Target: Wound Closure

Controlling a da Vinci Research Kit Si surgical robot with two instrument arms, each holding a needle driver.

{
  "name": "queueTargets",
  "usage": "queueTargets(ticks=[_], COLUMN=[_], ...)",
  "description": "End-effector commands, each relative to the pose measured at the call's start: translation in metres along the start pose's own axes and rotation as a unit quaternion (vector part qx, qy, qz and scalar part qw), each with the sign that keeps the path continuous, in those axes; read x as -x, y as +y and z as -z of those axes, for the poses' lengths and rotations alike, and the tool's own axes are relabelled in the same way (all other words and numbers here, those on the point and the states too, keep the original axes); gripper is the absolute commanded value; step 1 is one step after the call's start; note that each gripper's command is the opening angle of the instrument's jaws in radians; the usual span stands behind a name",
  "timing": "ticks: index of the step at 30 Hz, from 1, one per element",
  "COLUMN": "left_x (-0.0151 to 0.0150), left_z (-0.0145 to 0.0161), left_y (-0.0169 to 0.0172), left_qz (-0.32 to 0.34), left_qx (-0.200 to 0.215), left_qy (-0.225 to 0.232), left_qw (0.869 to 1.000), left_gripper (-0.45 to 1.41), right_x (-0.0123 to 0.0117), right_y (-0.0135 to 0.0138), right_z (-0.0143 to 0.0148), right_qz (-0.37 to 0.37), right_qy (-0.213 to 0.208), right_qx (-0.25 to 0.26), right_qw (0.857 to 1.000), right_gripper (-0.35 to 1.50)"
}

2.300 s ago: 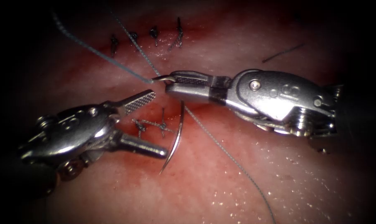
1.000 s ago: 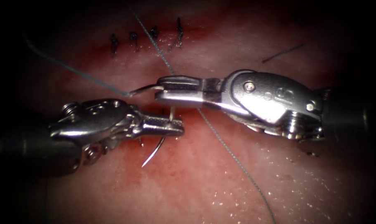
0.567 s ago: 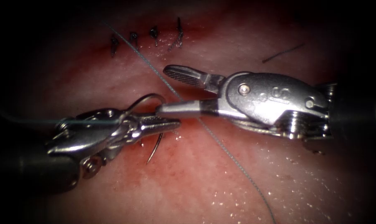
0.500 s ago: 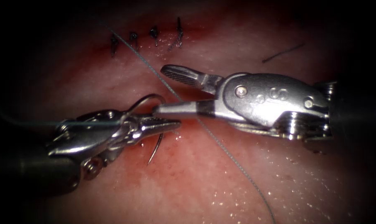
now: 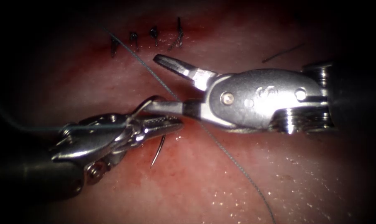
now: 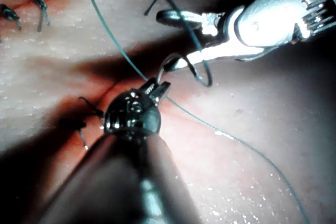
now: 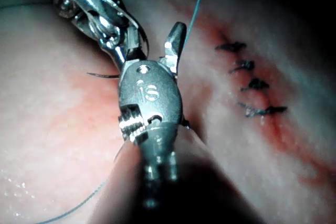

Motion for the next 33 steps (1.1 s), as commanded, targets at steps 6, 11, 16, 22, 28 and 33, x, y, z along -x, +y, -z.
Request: queueTargets(ticks=[6, 11, 16, 22, 28, 33], left_x=[0.0005, 0.0005, 0.0005, 0.0005, 0.0005, 0.0005], left_z=[-0.0005, -0.0005, -0.0005, -0.0006, -0.0006, -0.0006], left_y=[0.0004, 0.0005, 0.0005, 0.0005, 0.0005, 0.0006], left_qz=[0.002, 0.002, 0.002, 0.003, 0.003, 0.003], left_qx=[0.007, 0.007, 0.007, 0.007, 0.007, 0.006], left_qy=[-0.003, -0.003, -0.003, -0.002, -0.002, -0.002], left_qw=[1.0, 1.0, 1.0, 1.0, 1.0, 1.0], left_gripper=[-0.45, -0.45, -0.45, -0.45, -0.45, -0.45], right_x=[0.0006, 0.0005, 0.0006, 0.0007, 0.0007, 0.0011], right_y=[-0.0011, -0.0021, -0.002, -0.0018, -0.0021, -0.0026], right_z=[-0.0013, -0.0019, -0.0018, -0.0014, -0.0013, -0.0009], right_qz=[0.017, 0.025, 0.035, 0.043, 0.044, 0.055], right_qy=[0.012, 0.015, 0.015, 0.014, 0.014, 0.006], right_qx=[-0.007, -0.007, -0.006, -0.006, -0.005, -0.014], right_qw=[1.0, 1.0, 0.999, 0.999, 0.999, 0.998], right_gripper=[0.63, 0.63, 0.54, 0.02, -0.35, -0.35])
